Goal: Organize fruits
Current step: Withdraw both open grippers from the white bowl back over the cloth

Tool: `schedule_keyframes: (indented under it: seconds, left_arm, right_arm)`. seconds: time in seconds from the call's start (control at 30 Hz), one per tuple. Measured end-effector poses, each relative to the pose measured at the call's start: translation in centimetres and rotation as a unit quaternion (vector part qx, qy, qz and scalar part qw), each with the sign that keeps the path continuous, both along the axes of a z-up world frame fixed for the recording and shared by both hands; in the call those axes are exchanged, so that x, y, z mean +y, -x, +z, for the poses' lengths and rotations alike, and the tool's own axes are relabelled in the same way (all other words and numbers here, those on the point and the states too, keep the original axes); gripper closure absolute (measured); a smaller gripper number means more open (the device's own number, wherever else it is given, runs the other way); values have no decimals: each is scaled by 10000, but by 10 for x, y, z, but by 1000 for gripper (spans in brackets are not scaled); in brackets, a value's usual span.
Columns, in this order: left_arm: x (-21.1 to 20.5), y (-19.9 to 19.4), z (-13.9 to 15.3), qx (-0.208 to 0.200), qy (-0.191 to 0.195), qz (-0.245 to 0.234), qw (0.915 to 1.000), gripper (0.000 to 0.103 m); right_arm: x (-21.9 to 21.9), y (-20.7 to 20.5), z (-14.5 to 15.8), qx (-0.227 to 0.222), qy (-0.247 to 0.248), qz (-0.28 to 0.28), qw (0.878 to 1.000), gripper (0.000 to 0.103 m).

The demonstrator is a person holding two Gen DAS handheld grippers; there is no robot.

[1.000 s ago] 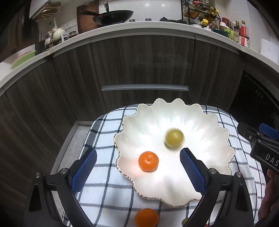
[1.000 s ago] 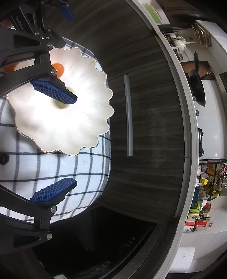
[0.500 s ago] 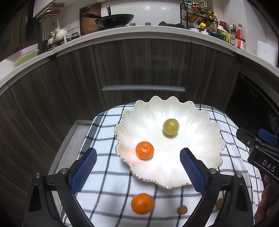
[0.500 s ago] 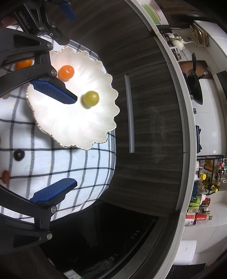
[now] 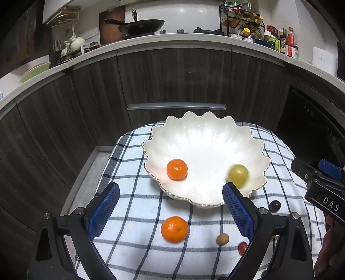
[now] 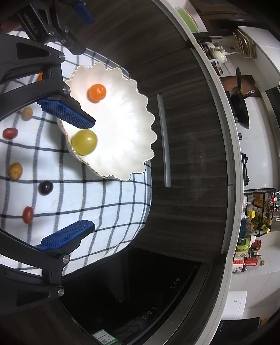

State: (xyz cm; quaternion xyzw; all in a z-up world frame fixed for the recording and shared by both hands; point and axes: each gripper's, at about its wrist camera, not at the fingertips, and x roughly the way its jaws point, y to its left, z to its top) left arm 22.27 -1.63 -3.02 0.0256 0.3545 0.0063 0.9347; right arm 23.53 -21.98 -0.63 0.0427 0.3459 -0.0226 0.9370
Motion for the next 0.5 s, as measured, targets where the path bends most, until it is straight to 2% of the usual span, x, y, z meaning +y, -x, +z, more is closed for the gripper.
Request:
schedule_keyframes:
  seconds: [0.17,0.5]
  left_arm:
    - [3,8,-2,18,116,29,9999,5]
    - [1,26,-13,126,111,-31,9999,5]
  right_arm:
    - [1,12,-3,6,62,31,10000,15]
    - [2,36,-17,107,53,66,9999,15]
